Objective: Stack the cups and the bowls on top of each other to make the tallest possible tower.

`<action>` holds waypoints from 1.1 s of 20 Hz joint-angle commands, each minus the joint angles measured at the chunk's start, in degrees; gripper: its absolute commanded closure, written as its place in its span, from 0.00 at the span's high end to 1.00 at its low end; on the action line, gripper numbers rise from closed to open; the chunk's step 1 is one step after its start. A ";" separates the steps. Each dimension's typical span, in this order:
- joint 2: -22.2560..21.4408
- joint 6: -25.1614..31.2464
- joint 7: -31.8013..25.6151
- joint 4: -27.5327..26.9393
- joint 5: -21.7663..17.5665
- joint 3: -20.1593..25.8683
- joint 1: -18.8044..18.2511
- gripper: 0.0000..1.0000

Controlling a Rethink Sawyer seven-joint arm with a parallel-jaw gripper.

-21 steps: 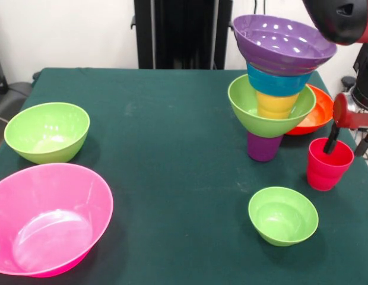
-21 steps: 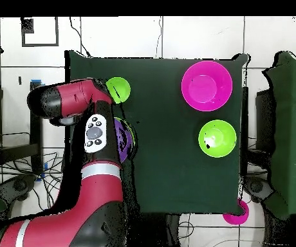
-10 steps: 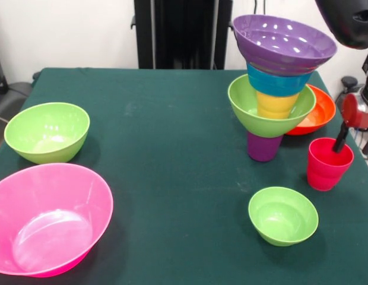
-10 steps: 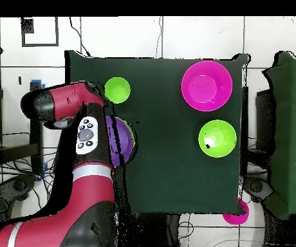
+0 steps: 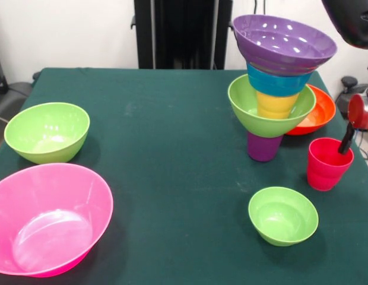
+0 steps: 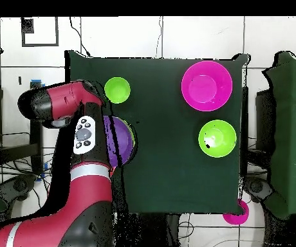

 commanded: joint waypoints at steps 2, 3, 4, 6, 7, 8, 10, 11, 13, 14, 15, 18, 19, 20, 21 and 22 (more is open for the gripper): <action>2.74 -2.13 10.07 -1.96 0.95 1.22 0.07 1.00; 3.04 -2.04 10.15 -2.24 1.01 1.16 0.09 1.00; 3.33 -1.94 10.23 -2.52 1.08 1.09 0.10 1.00; 4.21 -1.90 10.56 -3.31 0.93 0.69 0.24 1.00; 4.42 -2.10 10.70 -3.45 0.91 0.54 0.32 1.00; 4.44 -2.02 10.77 -3.45 1.03 0.46 0.39 1.00; 4.50 -1.95 10.93 -3.48 1.25 0.25 0.56 1.00; 4.59 -1.90 10.90 -3.58 1.35 0.17 0.61 1.00; 4.95 -1.69 11.20 -4.02 1.55 -0.23 0.79 1.00; 4.99 -1.91 11.25 -3.89 1.66 -0.30 0.86 1.00; 5.07 -1.97 11.19 -4.00 1.71 -0.42 0.92 1.00; 5.40 -0.24 11.34 -4.46 2.49 -0.76 1.20 0.00; 5.51 0.04 11.76 -4.71 2.60 -1.01 1.32 0.00; 5.63 0.33 12.18 -4.97 2.72 -1.26 1.44 0.00; 5.74 0.62 12.60 -5.23 2.83 -1.51 1.57 0.00; 5.72 0.64 12.43 -5.14 3.01 -1.62 1.62 0.00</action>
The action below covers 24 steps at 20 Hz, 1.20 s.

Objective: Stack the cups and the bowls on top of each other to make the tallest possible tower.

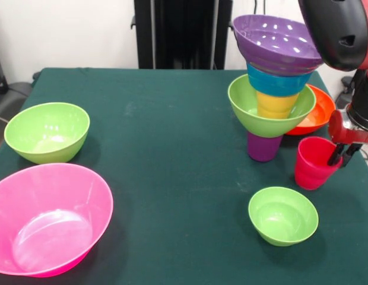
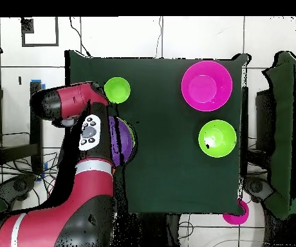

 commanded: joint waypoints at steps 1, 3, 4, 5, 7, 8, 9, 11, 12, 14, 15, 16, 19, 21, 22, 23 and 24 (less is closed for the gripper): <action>1.35 0.44 12.28 -2.61 1.84 1.74 1.32 0.00; 1.34 -0.04 12.02 -2.36 2.14 1.40 1.48 0.00; 1.38 -0.30 11.54 -2.47 2.16 1.40 1.48 0.00; 1.42 -0.55 11.07 -2.58 2.18 1.41 1.48 0.00; 1.73 -1.46 10.58 -3.22 1.97 1.18 1.57 0.00; 1.73 -1.64 10.52 -3.13 2.04 1.15 1.62 0.00; 1.74 -1.63 10.44 -3.16 2.07 1.09 1.66 0.00; 1.64 -1.53 10.27 -3.16 2.05 0.88 1.76 0.00; 1.53 -1.58 10.00 -3.16 2.01 0.83 1.80 0.00; 0.80 -1.19 8.82 -2.89 1.76 0.73 1.91 0.00; 0.25 -0.90 8.40 -2.69 1.70 0.64 1.96 0.00; -0.31 -0.61 7.97 -2.49 1.64 0.56 2.01 0.00; -1.96 -0.13 6.76 -1.83 1.60 0.63 2.14 0.00; -2.97 -0.34 6.61 -1.02 2.07 1.10 2.09 0.00; -3.11 -0.04 6.40 -1.30 2.16 1.28 2.13 0.00; -3.28 0.04 6.45 -1.22 2.31 1.41 2.17 0.00; -3.10 -0.21 6.62 -1.72 2.38 1.52 2.36 0.00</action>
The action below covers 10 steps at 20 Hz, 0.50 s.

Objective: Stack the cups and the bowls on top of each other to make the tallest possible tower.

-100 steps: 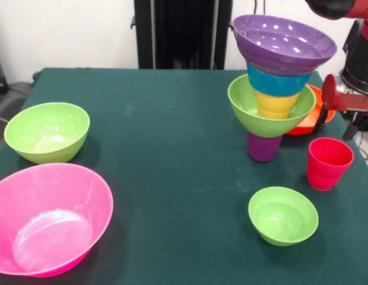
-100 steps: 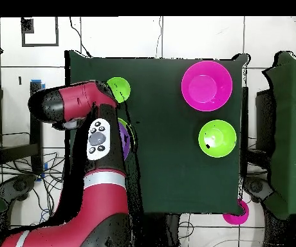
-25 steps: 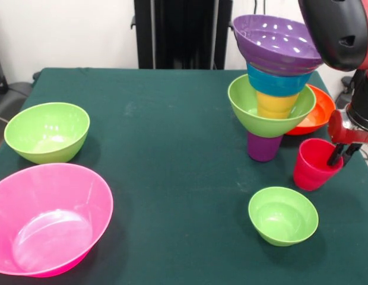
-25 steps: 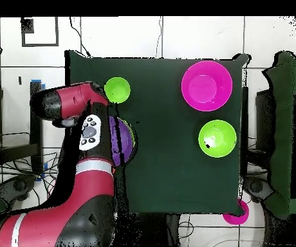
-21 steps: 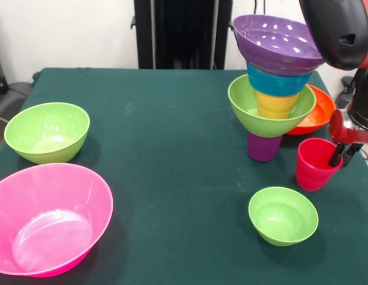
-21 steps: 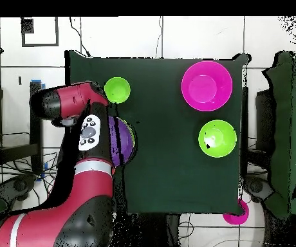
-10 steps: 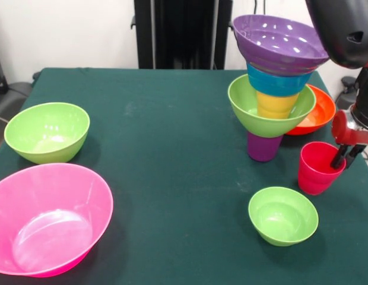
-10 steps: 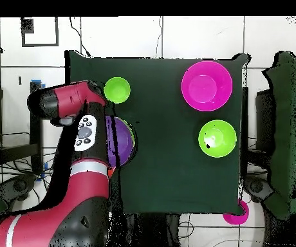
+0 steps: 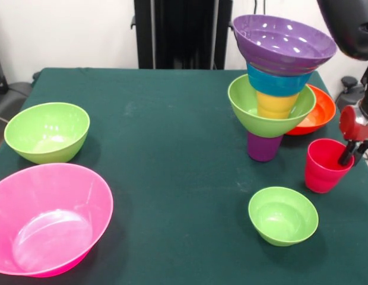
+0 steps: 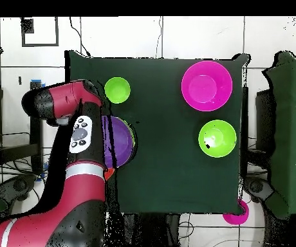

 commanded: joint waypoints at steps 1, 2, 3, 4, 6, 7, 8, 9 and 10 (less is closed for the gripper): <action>-2.68 -0.09 6.74 -0.36 1.44 3.65 0.48 0.00; -3.22 -0.19 7.14 0.06 1.85 3.92 0.65 0.00; -3.53 -0.34 7.07 0.33 2.01 4.16 0.66 0.00; -4.21 -0.42 6.85 0.82 2.33 4.57 0.70 0.00; -5.73 -0.44 6.95 1.74 3.16 5.11 0.81 0.00; -6.25 -0.26 6.98 1.98 3.51 5.26 0.87 0.00; -6.94 -0.18 7.14 2.15 4.04 5.48 0.97 0.00; -7.39 -0.05 7.04 2.33 4.34 5.56 1.04 0.00; -8.17 0.05 6.86 2.63 4.86 5.85 1.11 0.00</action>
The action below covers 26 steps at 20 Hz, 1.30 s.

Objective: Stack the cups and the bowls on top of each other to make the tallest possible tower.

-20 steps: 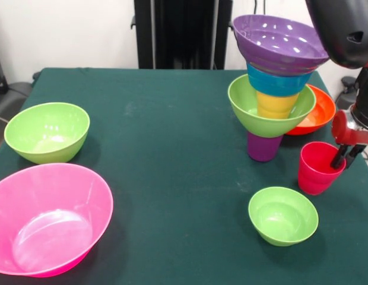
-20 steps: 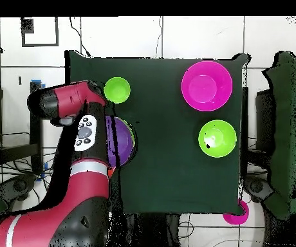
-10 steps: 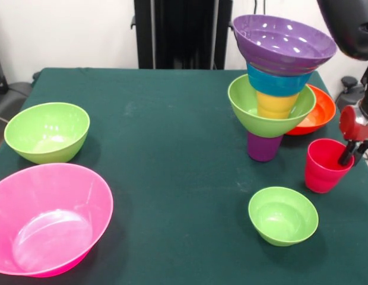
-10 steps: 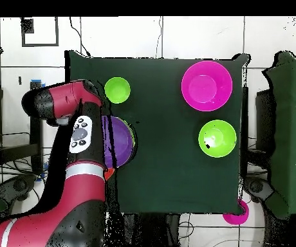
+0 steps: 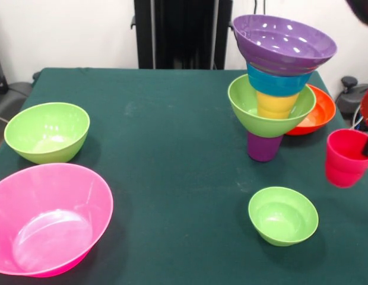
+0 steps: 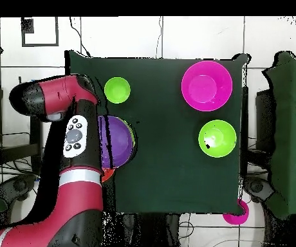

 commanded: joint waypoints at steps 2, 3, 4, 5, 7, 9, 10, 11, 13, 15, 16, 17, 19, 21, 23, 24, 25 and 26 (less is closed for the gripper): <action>-5.98 -0.34 6.69 3.47 3.81 6.11 0.91 0.00; -6.51 -0.32 6.63 3.64 4.20 6.20 0.95 0.00; -7.48 -0.09 6.61 3.92 4.85 6.44 0.99 0.00; -8.02 -0.05 6.53 4.13 5.23 6.49 1.05 0.00; -9.63 0.11 6.26 5.12 6.19 6.68 1.04 0.00; -11.37 0.39 5.30 6.30 7.05 6.93 0.86 0.00; -12.54 0.80 4.92 6.62 7.38 6.79 0.91 0.00; -13.44 1.17 4.42 6.63 7.51 6.55 0.84 0.00; -14.93 1.73 3.45 6.68 7.79 6.29 0.63 0.00; -16.72 2.62 2.39 7.17 8.55 6.62 0.16 0.00; -17.45 3.45 1.82 6.88 8.91 6.74 -0.18 0.00; -18.04 3.93 1.45 6.95 9.12 6.70 -0.34 0.00; -19.49 5.75 0.42 6.61 9.43 6.56 -0.87 0.00; -21.12 7.56 -0.14 6.66 9.45 5.96 -1.22 0.00; -23.34 9.60 -1.29 7.58 9.80 5.81 -1.68 0.00; -24.60 10.53 -1.92 8.05 10.04 5.78 -1.98 0.00; -25.38 11.28 -2.15 8.45 10.28 5.76 -2.14 0.00; -26.25 13.05 -2.68 8.32 10.70 5.97 -2.60 0.00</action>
